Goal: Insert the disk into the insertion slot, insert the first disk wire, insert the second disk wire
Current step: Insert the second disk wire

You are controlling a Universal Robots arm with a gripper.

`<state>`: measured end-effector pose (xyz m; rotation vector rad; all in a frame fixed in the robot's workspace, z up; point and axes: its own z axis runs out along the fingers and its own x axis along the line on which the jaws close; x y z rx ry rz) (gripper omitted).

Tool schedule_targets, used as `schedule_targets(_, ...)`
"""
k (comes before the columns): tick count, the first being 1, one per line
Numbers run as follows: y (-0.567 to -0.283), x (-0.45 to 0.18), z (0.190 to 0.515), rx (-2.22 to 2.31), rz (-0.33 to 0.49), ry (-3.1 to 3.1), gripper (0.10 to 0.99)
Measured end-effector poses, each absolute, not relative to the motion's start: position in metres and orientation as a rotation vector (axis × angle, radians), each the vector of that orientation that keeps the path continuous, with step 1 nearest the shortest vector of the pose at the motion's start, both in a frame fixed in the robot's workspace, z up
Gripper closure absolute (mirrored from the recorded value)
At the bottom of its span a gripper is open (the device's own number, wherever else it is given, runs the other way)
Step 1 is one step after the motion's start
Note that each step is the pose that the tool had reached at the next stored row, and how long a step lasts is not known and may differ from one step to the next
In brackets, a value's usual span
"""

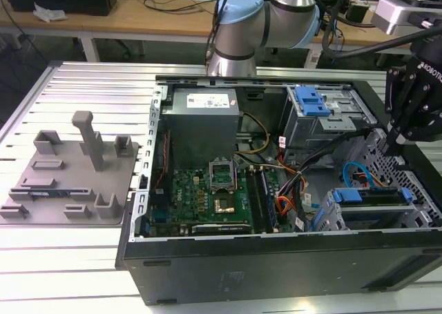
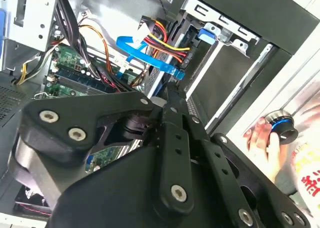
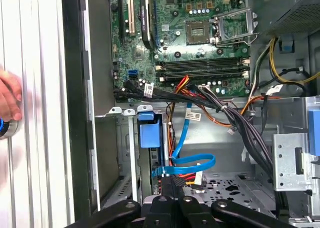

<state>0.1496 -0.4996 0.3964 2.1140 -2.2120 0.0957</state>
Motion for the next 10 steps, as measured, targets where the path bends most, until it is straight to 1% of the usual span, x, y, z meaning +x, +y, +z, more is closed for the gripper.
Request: schedule_targets(10, -0.4988, 0.1496, 0.3964, 2.114, 0.096, -2.212, 0.980)
